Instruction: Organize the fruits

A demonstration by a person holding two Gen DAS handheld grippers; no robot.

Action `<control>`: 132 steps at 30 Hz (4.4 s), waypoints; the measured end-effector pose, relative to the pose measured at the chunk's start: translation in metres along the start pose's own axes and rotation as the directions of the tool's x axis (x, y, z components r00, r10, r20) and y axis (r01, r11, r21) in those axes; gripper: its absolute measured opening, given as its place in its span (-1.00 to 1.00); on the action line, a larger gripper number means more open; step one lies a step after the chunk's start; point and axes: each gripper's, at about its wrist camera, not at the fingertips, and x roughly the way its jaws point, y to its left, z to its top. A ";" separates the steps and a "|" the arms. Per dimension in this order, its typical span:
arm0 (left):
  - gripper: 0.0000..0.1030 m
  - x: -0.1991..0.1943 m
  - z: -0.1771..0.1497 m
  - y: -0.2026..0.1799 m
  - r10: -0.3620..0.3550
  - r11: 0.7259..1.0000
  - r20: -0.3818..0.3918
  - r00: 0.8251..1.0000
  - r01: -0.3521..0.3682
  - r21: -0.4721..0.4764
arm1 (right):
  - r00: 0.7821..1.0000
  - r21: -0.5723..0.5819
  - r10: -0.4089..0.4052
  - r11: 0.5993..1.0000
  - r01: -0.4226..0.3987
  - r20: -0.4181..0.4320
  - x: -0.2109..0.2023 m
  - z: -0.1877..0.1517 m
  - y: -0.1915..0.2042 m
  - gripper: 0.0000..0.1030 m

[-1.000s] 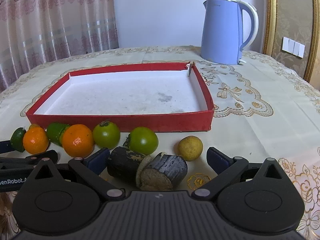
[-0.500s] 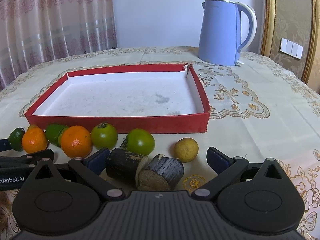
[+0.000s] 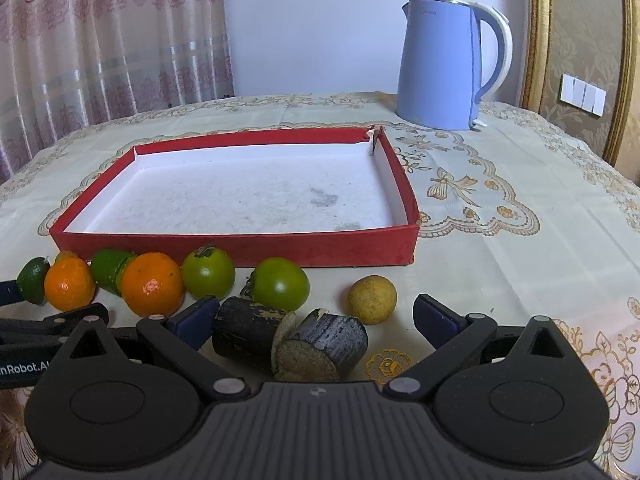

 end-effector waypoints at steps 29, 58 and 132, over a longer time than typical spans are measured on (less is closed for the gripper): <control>1.00 -0.002 0.001 0.000 -0.002 1.000 -0.001 1.000 0.002 0.000 | 1.000 0.021 0.014 1.000 -0.013 -0.008 0.001 0.002 -0.004 1.00; 1.00 0.002 0.004 -0.002 0.009 1.000 -0.017 1.000 -0.008 0.012 | 1.000 0.014 0.000 1.000 0.000 -0.009 0.000 0.004 -0.002 1.00; 0.21 0.017 0.016 0.076 -0.429 0.781 -0.106 0.897 0.427 0.456 | 0.992 -0.051 -0.094 0.994 0.098 0.082 -0.012 0.009 0.014 1.00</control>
